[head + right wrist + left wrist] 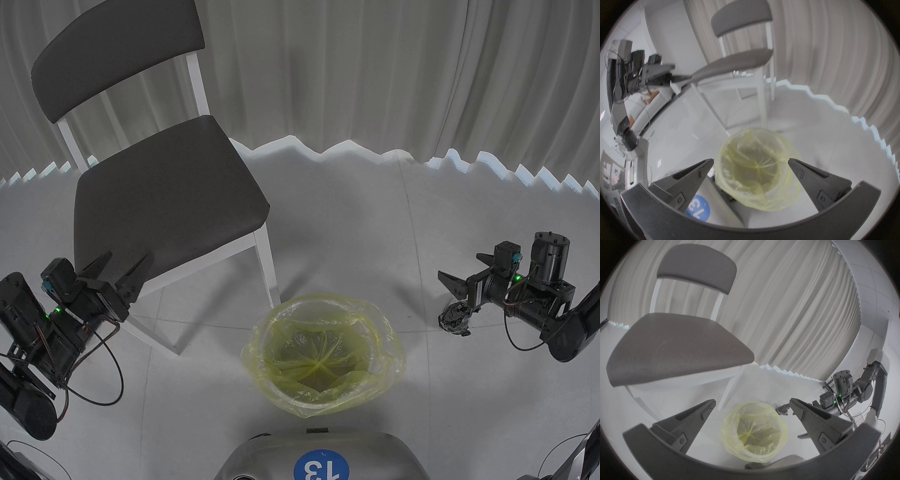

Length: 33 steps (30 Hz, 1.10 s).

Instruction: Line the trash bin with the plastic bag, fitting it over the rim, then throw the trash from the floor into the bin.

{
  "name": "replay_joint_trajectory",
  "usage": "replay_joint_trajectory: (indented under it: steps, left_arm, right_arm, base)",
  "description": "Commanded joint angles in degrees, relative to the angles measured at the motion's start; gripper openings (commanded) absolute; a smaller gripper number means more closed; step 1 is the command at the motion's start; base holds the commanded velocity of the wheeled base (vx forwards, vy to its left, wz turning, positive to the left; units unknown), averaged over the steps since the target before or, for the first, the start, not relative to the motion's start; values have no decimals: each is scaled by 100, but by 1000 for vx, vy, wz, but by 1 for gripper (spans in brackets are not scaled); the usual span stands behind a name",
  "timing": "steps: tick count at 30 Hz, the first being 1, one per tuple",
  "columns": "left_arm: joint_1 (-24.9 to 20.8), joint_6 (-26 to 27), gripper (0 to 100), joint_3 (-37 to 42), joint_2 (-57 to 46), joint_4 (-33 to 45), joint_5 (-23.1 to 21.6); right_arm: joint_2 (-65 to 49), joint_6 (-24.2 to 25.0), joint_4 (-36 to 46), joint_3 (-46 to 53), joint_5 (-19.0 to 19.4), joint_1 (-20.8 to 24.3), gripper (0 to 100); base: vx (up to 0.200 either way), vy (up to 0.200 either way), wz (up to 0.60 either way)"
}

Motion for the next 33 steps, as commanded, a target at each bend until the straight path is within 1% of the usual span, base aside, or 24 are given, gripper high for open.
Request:
replay_joint_trajectory:
  steps: [1,4,6,8,10,12,14,16,18,24,27,33]
  left_arm:
    - [431,30,100,-199,-135,188,91]
    - [536,39,100,-524,-249,495,539]
    - [554,39,100,-621,-354,645,592]
    - [554,48,100,-832,-759,1330,627]
    - [554,56,100,-1069,-1137,2218,680]
    - [563,65,100,-1289,-1471,3132,812]
    - [615,65,100,-1482,-1708,3853,961]
    - [765,65,100,-1588,-1884,4213,1040]
    - [897,65,100,-1588,-2068,4354,1022]
    - [923,65,100,-1333,-2490,4503,1031]
    - [958,65,100,-1324,-2543,4670,1031]
    - [1037,74,100,-1289,-2481,4697,1022]
  right_arm:
    - [31,-92,-16,-162,-42,-369,100]
    - [207,-382,-51,-285,-482,-554,100]
    - [233,-426,-51,-294,-587,-554,100]
    - [303,-479,-16,-338,-745,-580,100]
    - [444,-549,2,-382,-877,-615,100]
    - [672,-663,-16,-461,-956,-712,100]
    - [980,-698,-42,-592,-965,-808,100]
    - [1226,-672,-42,-707,-948,-888,100]
    - [1490,-672,-51,-812,-921,-967,100]
    - [1701,-637,-24,-900,-789,-1037,100]
    - [1780,-637,20,-953,-772,-1055,100]
    - [2035,-637,20,-988,-745,-1055,100]
  base:
    - [0,0,0]
    - [0,0,0]
    - [0,0,0]
    - [0,0,0]
    - [0,0,0]
    - [0,0,0]
    - [0,0,0]
    - [0,0,0]
    - [0,0,0]
    - [0,0,0]
    - [0,0,0]
    - [0,0,0]
